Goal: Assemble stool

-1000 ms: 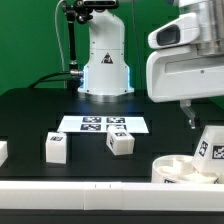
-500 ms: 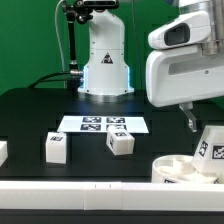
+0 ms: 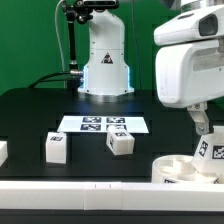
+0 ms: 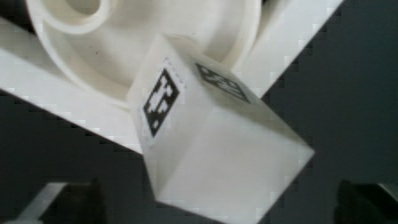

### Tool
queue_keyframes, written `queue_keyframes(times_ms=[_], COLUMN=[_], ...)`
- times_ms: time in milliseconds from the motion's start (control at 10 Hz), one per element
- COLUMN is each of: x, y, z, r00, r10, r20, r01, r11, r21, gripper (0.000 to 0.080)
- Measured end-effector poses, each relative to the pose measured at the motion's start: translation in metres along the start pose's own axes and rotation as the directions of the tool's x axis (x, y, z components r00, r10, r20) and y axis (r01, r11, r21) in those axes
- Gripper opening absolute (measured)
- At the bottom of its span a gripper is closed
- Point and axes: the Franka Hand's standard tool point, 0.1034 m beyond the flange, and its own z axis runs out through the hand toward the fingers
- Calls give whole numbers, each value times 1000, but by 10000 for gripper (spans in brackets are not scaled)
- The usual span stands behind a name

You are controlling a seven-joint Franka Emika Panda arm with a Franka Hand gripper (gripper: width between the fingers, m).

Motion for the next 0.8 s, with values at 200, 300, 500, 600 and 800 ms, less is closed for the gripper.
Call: queue_keyframes(times_ms=[200, 300, 500, 600, 800], x=[-2, -3, -5, -8, -13], y=[0, -1, -1, 0, 0], z=[4, 6, 8, 9, 14], r00=[981, 952, 886, 826, 738], r10=[-196, -304, -460, -558, -665], r20=[16, 35, 64, 87, 117], r01=[196, 305, 462, 561, 668], r11=[980, 952, 886, 828, 744], r21=[-16, -23, -26, -15, 12], gripper=[649, 649, 649, 649, 649])
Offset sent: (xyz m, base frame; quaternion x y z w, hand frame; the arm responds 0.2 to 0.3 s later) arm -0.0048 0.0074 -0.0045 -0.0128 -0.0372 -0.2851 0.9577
